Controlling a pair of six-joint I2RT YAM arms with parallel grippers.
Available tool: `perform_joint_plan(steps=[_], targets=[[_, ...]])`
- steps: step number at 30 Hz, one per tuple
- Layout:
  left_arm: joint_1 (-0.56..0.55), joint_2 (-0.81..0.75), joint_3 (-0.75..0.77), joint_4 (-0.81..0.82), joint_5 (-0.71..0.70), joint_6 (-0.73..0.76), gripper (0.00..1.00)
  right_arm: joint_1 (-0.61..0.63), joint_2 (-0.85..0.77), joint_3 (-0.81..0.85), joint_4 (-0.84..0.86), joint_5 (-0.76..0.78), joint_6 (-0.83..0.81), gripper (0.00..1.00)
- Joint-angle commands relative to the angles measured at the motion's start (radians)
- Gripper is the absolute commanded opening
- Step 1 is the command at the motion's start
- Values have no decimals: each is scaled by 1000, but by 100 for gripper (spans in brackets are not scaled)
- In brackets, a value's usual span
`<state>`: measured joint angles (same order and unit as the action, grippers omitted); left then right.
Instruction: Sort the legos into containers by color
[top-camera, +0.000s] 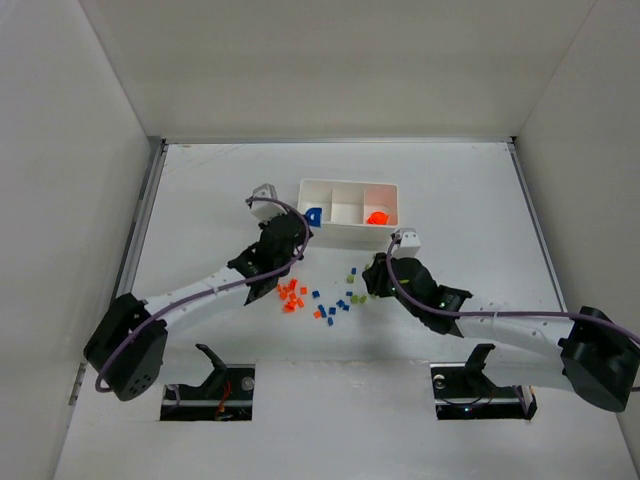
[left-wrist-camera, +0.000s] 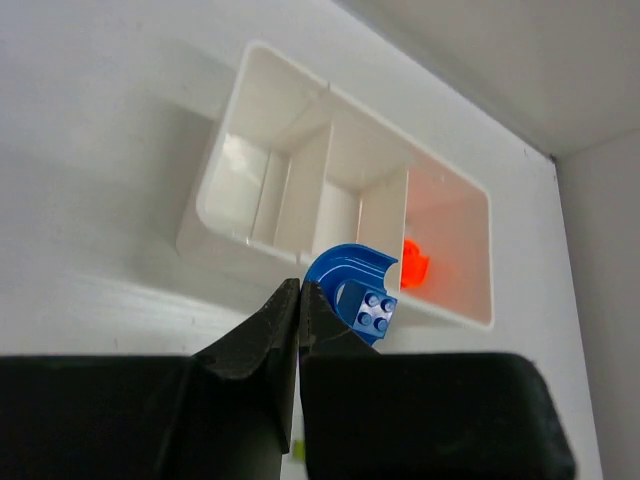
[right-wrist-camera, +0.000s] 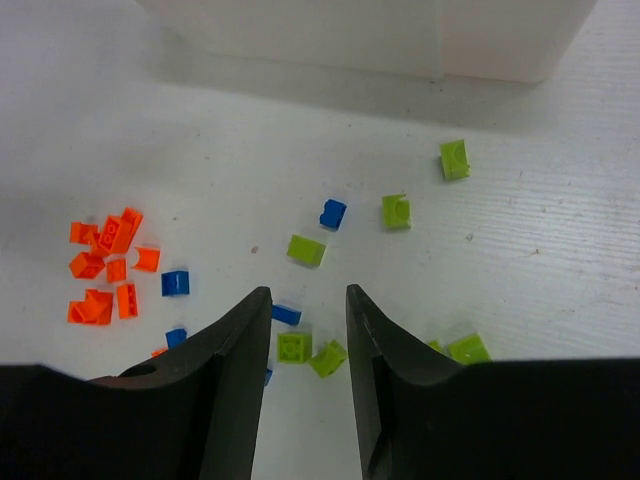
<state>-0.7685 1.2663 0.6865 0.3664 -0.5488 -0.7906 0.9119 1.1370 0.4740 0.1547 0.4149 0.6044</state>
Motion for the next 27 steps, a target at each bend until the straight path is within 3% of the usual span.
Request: perform_joint_plan(steps=[1, 8, 16, 27], targets=[[88, 102, 112, 103, 52, 88, 0, 17, -31, -5, -17, 13, 21, 41], [165, 307, 275, 100, 116, 146, 0, 73, 4, 14, -29, 10, 9, 42], [177, 418, 358, 79, 122, 166, 3, 86, 10, 18, -21, 24, 8, 43], [163, 357, 320, 92, 102, 218, 17, 124, 185, 93, 0, -19, -31, 49]])
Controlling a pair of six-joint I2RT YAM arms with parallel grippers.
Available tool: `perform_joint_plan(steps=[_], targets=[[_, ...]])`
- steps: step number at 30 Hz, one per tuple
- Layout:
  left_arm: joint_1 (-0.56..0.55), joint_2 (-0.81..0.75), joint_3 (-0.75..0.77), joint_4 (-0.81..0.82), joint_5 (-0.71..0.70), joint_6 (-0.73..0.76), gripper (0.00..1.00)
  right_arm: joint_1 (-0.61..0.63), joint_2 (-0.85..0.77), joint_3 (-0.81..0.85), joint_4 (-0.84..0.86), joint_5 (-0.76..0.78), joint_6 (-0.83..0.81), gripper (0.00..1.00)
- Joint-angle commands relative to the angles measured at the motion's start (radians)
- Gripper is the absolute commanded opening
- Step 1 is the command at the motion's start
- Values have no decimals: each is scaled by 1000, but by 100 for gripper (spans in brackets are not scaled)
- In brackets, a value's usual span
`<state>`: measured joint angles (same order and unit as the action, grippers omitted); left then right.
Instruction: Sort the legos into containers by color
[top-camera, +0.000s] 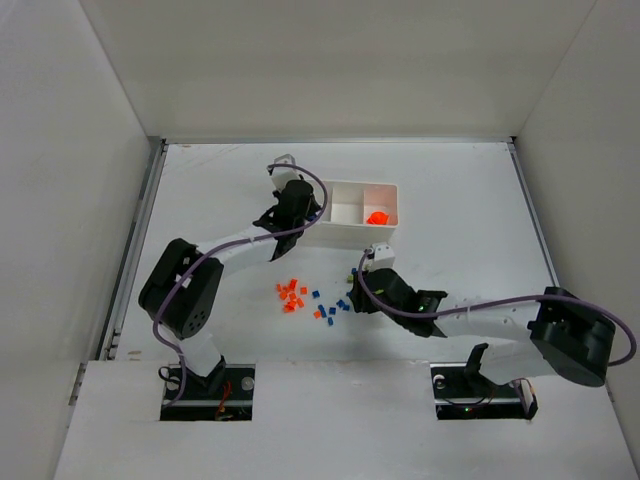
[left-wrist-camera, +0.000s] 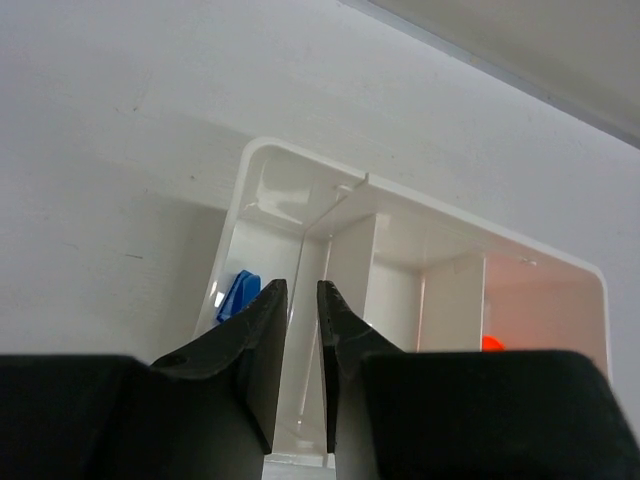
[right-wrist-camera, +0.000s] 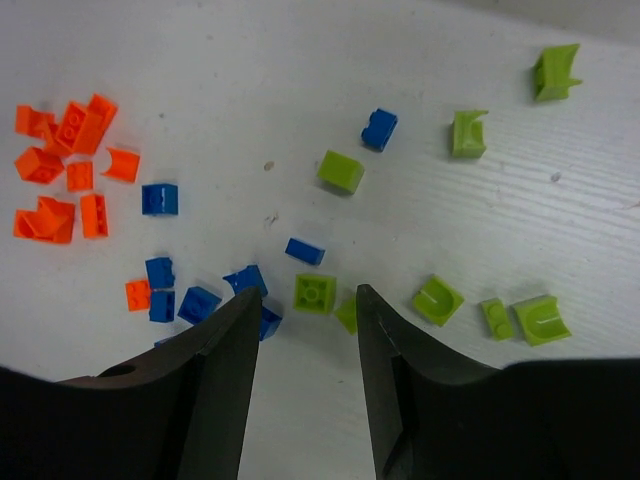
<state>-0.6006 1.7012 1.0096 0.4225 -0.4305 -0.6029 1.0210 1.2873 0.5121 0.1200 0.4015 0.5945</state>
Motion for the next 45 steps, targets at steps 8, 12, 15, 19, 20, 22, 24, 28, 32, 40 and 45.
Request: perform_joint_plan(steps=[8, 12, 15, 19, 20, 22, 24, 28, 32, 40, 45], targets=[[-23, -313, -256, 48, -37, 5, 18, 89, 187, 192, 76, -43, -73, 51], [-11, -466, -391, 29, -62, -17, 19, 112, 309, 299, 107, -44, -70, 52], [6, -570, -483, 1, -86, -35, 20, 112, 409, 385, 129, -44, -64, 53], [29, -644, -562, -50, -76, -63, 22, 112, 513, 486, 127, -32, -42, 55], [34, -658, -577, -57, -71, -64, 22, 112, 535, 506, 130, -29, -35, 55], [37, -687, -612, -59, -70, -77, 23, 109, 579, 548, 124, -23, -10, 52], [38, -713, -640, -59, -68, -93, 24, 104, 618, 586, 110, -18, 14, 48], [49, -784, -695, -68, -51, -98, 25, 87, 691, 658, 44, 46, 40, 41], [63, -802, -700, -79, -39, -90, 26, 89, 698, 652, 24, 97, 59, 37], [69, -842, -709, -116, -28, -95, 27, 87, 698, 660, 23, 126, 36, 46], [68, -844, -703, -140, -28, -100, 27, 86, 626, 643, 41, 109, -15, 51]])
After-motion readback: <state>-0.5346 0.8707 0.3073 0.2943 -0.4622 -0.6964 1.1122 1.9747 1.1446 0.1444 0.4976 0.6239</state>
